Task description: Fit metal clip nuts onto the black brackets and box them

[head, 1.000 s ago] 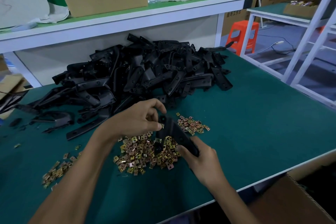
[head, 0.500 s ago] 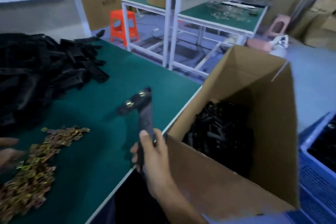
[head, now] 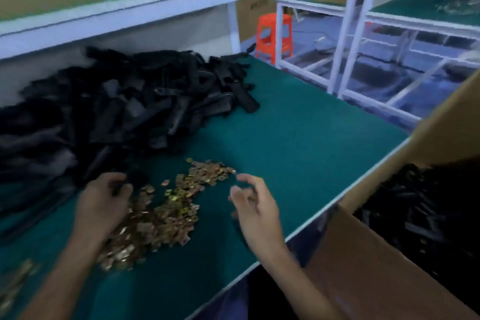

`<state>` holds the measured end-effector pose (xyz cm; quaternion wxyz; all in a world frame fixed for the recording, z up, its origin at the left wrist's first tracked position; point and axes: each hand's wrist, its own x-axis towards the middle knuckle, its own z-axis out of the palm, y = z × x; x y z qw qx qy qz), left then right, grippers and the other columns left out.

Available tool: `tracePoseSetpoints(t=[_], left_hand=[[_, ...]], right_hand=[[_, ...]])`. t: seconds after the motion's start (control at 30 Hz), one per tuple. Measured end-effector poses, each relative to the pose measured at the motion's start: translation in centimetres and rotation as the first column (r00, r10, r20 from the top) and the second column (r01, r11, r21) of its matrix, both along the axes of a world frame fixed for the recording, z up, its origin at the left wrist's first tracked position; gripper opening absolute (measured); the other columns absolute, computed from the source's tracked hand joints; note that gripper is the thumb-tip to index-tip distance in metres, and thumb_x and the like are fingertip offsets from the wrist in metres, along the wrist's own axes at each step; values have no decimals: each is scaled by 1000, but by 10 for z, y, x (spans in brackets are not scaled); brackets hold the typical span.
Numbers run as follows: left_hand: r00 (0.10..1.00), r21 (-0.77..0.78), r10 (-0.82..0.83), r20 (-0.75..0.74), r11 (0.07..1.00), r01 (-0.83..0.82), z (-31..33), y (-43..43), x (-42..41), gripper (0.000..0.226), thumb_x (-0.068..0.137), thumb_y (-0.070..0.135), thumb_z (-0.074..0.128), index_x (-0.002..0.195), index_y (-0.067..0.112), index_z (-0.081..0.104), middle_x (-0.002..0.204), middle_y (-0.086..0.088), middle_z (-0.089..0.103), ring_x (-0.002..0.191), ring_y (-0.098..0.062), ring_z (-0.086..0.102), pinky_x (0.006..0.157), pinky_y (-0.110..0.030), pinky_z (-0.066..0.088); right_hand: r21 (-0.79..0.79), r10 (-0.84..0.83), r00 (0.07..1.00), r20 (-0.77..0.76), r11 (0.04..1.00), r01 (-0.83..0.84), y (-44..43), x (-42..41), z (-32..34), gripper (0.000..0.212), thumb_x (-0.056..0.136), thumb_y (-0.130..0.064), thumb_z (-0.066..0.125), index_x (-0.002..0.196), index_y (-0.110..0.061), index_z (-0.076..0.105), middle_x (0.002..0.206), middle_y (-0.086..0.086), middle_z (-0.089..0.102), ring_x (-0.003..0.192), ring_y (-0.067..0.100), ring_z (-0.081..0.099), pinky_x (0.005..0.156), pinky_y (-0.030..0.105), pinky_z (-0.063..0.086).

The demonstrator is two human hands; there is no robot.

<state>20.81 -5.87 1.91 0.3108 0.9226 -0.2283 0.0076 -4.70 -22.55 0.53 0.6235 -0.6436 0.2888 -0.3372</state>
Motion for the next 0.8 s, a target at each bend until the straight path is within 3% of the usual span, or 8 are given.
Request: tracePoseSetpoints(t=[0.07, 0.13, 0.2, 0.4, 0.47, 0.6, 0.7, 0.8], left_hand=[[997, 68, 62, 53, 996, -66, 8, 12, -4, 32, 93, 21, 70, 121, 6, 65, 119, -20, 68, 112, -39, 63, 96, -45, 49], [992, 143, 95, -85, 986, -82, 14, 20, -1, 42, 96, 31, 66, 130, 8, 58, 127, -18, 64, 119, -37, 59, 98, -43, 47], [984, 215, 107, -145, 974, -74, 15, 25, 6, 48, 96, 40, 63, 135, 11, 55, 129, -15, 63, 121, -34, 58, 98, -44, 48], [997, 351, 53, -54, 936, -31, 13, 22, 32, 55, 100, 49, 55, 136, 8, 56, 134, -14, 60, 127, -34, 51, 108, -44, 38], [997, 281, 28, -66, 960, -8, 17, 18, 32, 53, 101, 48, 52, 131, 5, 58, 126, -17, 61, 121, -37, 53, 105, -47, 40], [994, 3, -63, -86, 998, 63, 51, 9, 0, 34, 104, 47, 43, 101, 13, 50, 75, -10, 51, 66, -23, 51, 61, -39, 38], [993, -147, -116, -26, 983, 111, 91, 8, -39, 31, 104, 52, 35, 114, 25, 46, 76, 9, 47, 62, -5, 46, 55, -23, 32], [953, -224, -283, 108, 927, 300, 118, 10, -95, 35, 104, 58, 29, 106, 31, 51, 79, 17, 53, 68, 0, 51, 58, -16, 37]], right_hand=[[-114, 38, 996, -80, 992, -47, 10, 21, -8, 34, 86, -69, 52, 111, -46, 60, 85, -17, 68, 72, 6, 65, 71, 32, 54], [-209, 40, 991, -130, 976, -67, 15, 31, -17, 35, 87, -75, 48, 110, -51, 58, 86, -23, 67, 74, 3, 65, 68, 28, 52], [-214, 44, 992, -116, 975, -69, 15, 35, -25, 38, 87, -78, 46, 111, -50, 58, 82, -18, 68, 70, 5, 64, 63, 28, 51], [-235, 82, 984, -161, 965, -119, 22, 38, -16, 31, 91, -75, 44, 104, -51, 57, 80, -9, 69, 68, 8, 64, 64, 31, 51], [-231, 81, 982, -171, 966, -120, 23, 36, -14, 29, 93, -71, 44, 102, -48, 59, 79, -9, 69, 67, 9, 64, 66, 36, 53], [-249, 63, 981, -182, 962, -108, 23, 37, -8, 16, 97, -52, 52, 98, -40, 62, 77, -7, 69, 67, 11, 64, 70, 44, 54], [-242, 73, 983, -166, 964, -113, 24, 36, -7, 6, 99, -47, 56, 101, -43, 60, 76, -9, 68, 66, 11, 63, 67, 40, 53], [-205, 59, 993, -106, 975, -80, 28, 32, -1, 43, 86, -71, 62, 124, -57, 45, 104, -22, 65, 88, 3, 65, 69, 18, 47]])
